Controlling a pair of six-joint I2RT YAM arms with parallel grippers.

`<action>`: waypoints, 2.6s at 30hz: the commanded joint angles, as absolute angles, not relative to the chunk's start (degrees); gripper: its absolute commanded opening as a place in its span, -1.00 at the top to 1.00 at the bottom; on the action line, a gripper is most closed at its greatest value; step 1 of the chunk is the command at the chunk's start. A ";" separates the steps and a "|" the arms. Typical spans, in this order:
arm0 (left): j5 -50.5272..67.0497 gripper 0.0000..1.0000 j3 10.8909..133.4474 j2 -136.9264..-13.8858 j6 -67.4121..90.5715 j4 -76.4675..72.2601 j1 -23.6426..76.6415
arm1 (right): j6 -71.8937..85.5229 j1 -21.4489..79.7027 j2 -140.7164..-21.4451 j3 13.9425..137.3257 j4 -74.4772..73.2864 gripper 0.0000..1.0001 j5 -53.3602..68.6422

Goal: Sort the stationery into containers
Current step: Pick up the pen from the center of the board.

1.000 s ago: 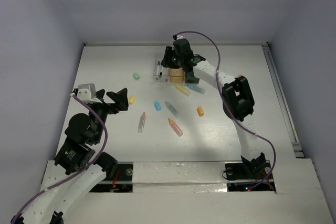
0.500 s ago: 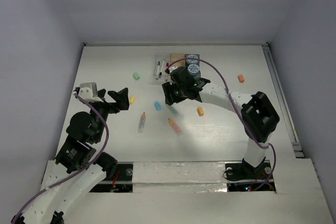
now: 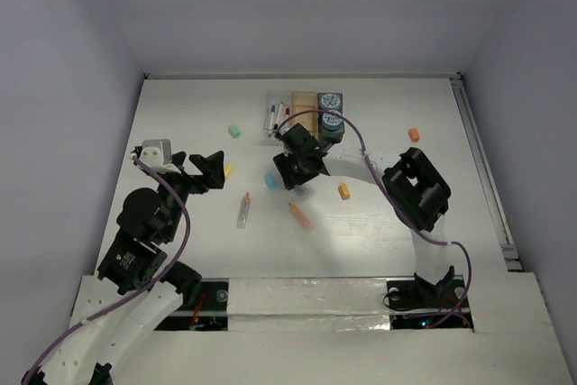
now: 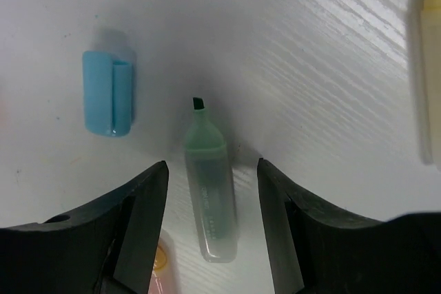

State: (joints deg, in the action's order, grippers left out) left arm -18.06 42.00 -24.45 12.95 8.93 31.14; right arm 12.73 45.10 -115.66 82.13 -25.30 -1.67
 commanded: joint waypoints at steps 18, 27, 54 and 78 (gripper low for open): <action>-3.00 -0.98 41.13 -28.21 16.17 3.43 30.15 | 15.02 45.70 -110.93 91.76 -23.65 0.69 -13.54; 3.60 -0.63 41.39 -32.25 18.01 2.28 29.62 | 22.75 45.70 -99.15 89.91 -6.27 0.67 -9.06; 10.72 0.17 41.40 -38.93 22.94 -2.37 24.17 | 28.91 52.56 -95.63 84.55 12.92 0.65 7.47; 10.81 0.78 41.22 -40.52 22.76 -2.55 22.59 | 30.15 53.09 -95.71 84.64 13.45 0.66 12.48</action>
State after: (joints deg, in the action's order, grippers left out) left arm 10.79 41.58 -40.38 23.22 0.30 23.05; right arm 29.80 52.27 -96.36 84.53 9.63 10.57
